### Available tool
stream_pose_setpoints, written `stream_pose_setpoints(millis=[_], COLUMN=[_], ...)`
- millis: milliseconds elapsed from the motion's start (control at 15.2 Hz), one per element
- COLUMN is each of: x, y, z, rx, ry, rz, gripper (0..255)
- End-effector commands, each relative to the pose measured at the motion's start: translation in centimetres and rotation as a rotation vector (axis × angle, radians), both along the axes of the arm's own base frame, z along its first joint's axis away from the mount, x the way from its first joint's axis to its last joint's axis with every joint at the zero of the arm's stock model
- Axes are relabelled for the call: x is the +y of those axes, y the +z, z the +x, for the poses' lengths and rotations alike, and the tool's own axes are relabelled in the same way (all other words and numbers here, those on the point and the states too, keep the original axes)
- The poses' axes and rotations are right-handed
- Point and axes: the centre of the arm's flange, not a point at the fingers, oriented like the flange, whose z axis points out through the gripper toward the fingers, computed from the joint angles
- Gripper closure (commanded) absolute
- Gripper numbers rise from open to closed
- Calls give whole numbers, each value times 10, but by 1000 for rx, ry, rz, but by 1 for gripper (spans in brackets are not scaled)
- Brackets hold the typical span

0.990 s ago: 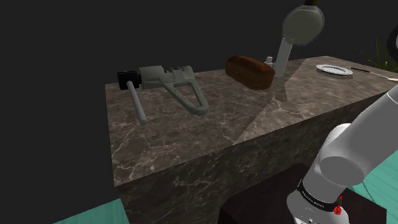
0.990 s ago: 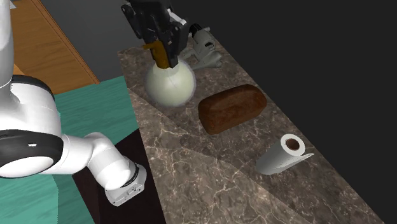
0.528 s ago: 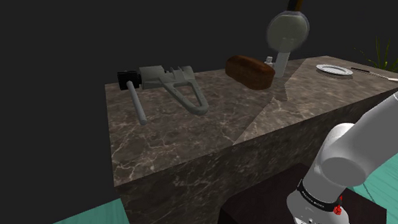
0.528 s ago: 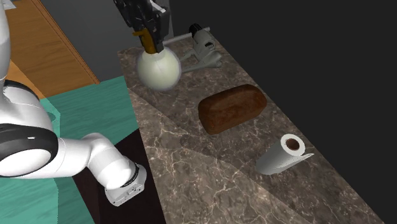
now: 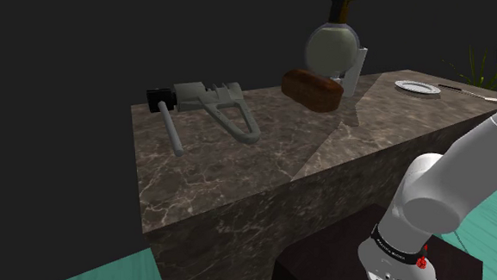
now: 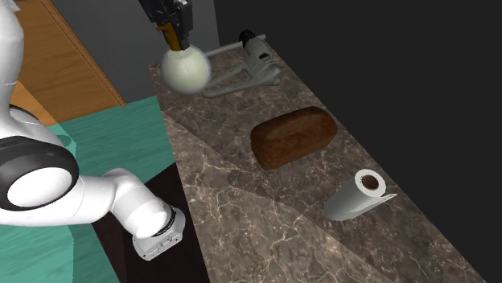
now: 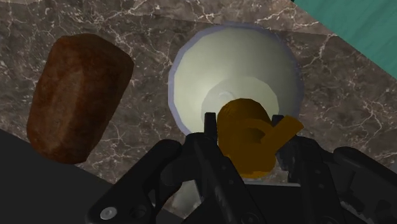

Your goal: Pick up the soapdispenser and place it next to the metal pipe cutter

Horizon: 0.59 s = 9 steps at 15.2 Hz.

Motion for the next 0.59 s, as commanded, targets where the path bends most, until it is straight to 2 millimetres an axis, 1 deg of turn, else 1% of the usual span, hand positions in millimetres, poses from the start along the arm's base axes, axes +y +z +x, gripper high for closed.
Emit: stream_pose_setpoints(millis=[0,528], x=[25,126], y=[-5,-26], z=[4,27], rx=[-1,-1], ry=[-2,-2], rz=[1,1], gripper=[255,255])
